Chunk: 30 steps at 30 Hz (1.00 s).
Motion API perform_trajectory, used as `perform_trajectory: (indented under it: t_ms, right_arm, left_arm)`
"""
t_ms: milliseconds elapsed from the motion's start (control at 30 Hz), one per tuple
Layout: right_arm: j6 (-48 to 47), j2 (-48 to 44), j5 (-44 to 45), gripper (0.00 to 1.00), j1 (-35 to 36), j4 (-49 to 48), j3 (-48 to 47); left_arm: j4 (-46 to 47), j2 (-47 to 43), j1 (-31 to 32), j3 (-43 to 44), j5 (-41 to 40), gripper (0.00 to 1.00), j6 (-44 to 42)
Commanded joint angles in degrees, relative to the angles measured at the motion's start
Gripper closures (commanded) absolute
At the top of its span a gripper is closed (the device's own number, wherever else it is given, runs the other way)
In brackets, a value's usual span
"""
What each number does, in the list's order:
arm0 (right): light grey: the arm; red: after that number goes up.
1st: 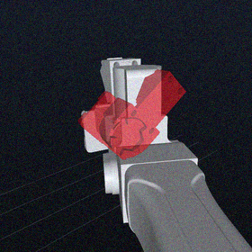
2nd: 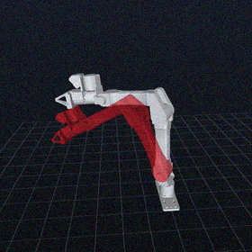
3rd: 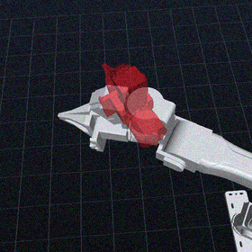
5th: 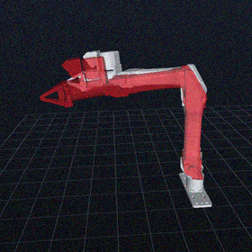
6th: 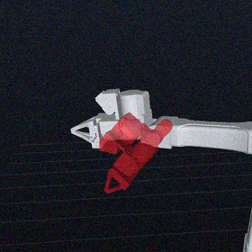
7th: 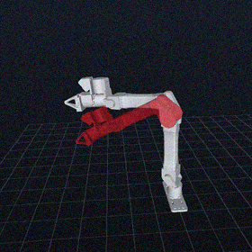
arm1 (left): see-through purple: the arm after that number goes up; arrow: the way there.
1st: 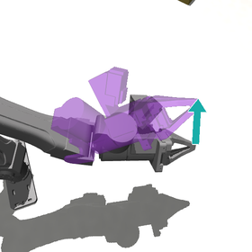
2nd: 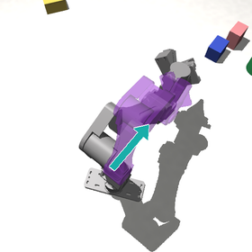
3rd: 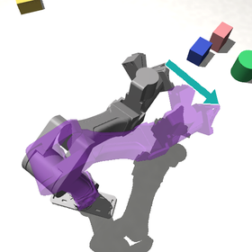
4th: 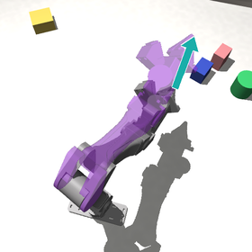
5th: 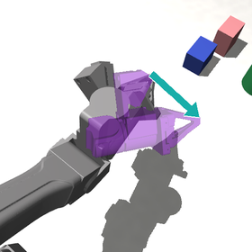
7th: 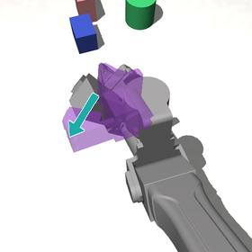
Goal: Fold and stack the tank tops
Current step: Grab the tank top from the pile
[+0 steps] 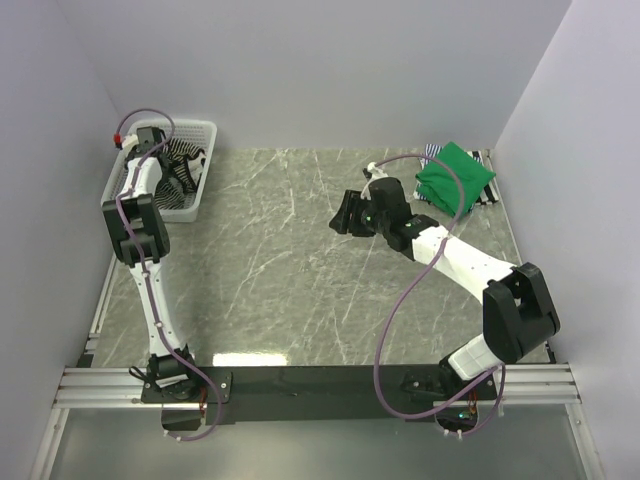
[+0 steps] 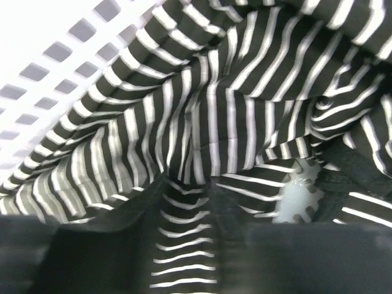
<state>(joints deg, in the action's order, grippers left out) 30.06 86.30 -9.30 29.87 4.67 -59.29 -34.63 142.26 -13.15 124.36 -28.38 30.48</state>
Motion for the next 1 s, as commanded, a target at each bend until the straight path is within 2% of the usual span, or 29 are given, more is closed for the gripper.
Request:
perform_trajectory:
  t_ms: [0, 100, 400, 633, 833, 933, 967]
  right_arm:
    - [-0.97, -1.93, -0.1, 0.43, 0.19, -2.47, 0.22]
    - [-1.15, -2.19, 0.07, 0.44, 0.37, -2.47, 0.4]
    - [-1.59, -2.72, 0.16, 0.44, 0.28, -2.73, 0.31]
    - [-1.76, -3.07, -0.19, 0.45, 0.28, -3.7, 0.66]
    - [-2.03, -3.33, 1.21, 0.45, 0.45, -4.31, 0.93]
    - [-2.03, -3.68, 2.18, 0.45, 0.28, -4.23, 0.93]
    - [-2.03, -3.95, 2.88, 0.45, 0.37, -4.05, 0.75]
  left_arm:
    - [2.02, 0.13, -0.12, 1.41, 0.51, 0.73, -1.39]
    - [3.51, -1.45, -0.12, 1.24, 1.4, 1.0, -1.39]
    - [12.04, -14.89, 1.02, -1.31, 4.21, 1.0, -1.21]
    - [15.65, -22.37, 3.83, 3.87, 5.0, 0.99, -4.72]
    - [18.89, -29.92, 8.66, 6.6, 6.14, 0.99, -7.71]
    - [19.77, -34.4, 12.7, 5.9, 5.88, 0.99, -8.77]
    - [20.21, -36.85, 15.84, 4.25, 5.79, 1.0, -9.12]
